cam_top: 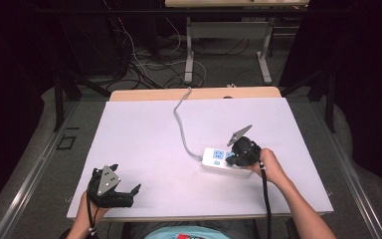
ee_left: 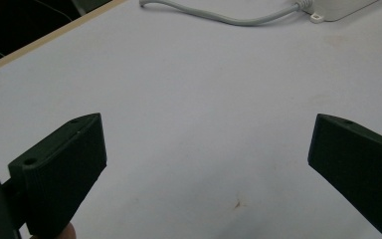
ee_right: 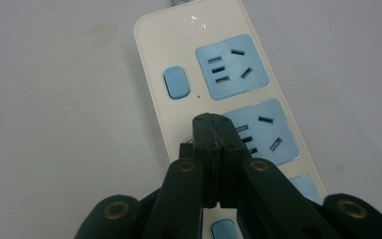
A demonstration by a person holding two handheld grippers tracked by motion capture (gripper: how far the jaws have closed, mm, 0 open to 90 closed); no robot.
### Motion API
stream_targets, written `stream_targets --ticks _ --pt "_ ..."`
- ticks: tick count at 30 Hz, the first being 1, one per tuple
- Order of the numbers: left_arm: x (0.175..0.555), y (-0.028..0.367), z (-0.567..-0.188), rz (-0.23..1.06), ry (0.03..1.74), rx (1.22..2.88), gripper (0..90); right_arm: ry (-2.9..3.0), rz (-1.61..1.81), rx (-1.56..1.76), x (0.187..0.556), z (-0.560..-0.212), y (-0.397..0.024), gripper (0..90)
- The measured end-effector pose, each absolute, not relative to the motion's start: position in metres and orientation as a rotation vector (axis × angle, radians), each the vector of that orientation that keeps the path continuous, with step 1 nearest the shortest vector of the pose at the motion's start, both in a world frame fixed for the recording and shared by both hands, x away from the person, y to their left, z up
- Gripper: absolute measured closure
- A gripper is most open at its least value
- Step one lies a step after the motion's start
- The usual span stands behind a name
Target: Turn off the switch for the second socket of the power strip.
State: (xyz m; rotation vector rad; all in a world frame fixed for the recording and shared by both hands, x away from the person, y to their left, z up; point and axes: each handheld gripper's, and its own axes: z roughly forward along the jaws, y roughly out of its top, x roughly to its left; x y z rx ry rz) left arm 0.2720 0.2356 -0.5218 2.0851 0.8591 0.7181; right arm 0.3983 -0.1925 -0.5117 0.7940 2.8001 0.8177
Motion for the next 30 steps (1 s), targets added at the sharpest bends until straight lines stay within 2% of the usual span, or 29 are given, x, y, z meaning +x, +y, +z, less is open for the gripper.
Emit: stream_targets --ticks 30 --pt "0.2719 0.2348 -0.5224 0.721 0.861 2.083 1.7 2.752 0.78 0.809 0.3911 -0.5127 -0.1882 90.0"
